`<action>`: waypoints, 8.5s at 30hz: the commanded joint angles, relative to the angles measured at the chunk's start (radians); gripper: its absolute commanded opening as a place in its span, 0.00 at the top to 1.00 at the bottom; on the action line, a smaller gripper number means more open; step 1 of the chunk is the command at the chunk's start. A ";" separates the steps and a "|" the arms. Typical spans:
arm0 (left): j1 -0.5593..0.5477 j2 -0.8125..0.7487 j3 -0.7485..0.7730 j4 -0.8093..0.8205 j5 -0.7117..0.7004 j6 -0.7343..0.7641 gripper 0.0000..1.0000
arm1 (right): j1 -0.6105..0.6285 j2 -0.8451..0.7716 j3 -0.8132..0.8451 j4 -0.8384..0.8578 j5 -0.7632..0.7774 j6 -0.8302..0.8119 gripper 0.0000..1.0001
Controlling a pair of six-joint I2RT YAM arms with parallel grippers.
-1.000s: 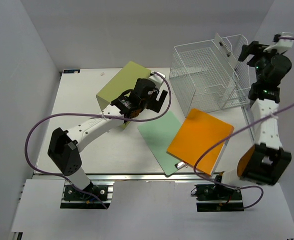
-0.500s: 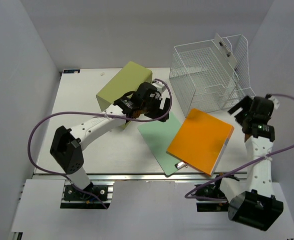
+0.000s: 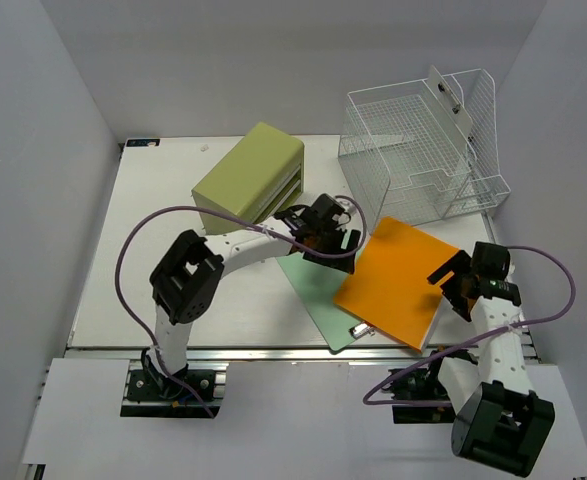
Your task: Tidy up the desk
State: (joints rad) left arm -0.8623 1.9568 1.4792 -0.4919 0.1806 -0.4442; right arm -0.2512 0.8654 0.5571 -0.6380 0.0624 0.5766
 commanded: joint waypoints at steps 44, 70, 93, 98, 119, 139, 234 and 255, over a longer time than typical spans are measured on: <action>-0.141 0.309 0.116 -0.019 -0.063 -0.034 0.76 | -0.072 -0.045 -0.151 0.431 -0.734 0.105 0.47; -0.149 0.321 0.158 -0.050 -0.073 0.007 0.85 | -0.054 -0.039 0.055 0.212 -0.520 -0.038 0.69; -0.103 -0.013 0.421 -0.131 -0.078 0.076 0.02 | -0.036 -0.091 0.789 -0.106 -0.291 -0.450 1.00; -0.021 -0.107 0.365 -0.099 -0.035 0.075 0.02 | -0.036 -0.128 0.865 0.079 -0.378 -0.644 1.00; 0.232 -0.243 0.247 -0.053 -0.199 0.119 0.02 | -0.037 0.343 0.871 0.977 -0.225 -0.862 1.00; 0.309 -0.162 0.196 0.067 -0.164 0.151 0.02 | -0.095 0.843 0.911 1.468 -0.460 -0.709 1.00; 0.310 -0.045 0.271 0.053 -0.053 0.071 0.02 | -0.085 1.151 0.738 1.980 -0.314 -0.512 0.30; 0.200 -0.068 0.337 -0.244 -0.157 0.194 0.02 | -0.088 0.433 0.653 0.884 -0.144 -0.339 0.11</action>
State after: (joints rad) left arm -0.6056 1.9636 1.8156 -0.6285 0.0990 -0.3046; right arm -0.3344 1.4048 1.1587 0.5968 -0.1574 0.1387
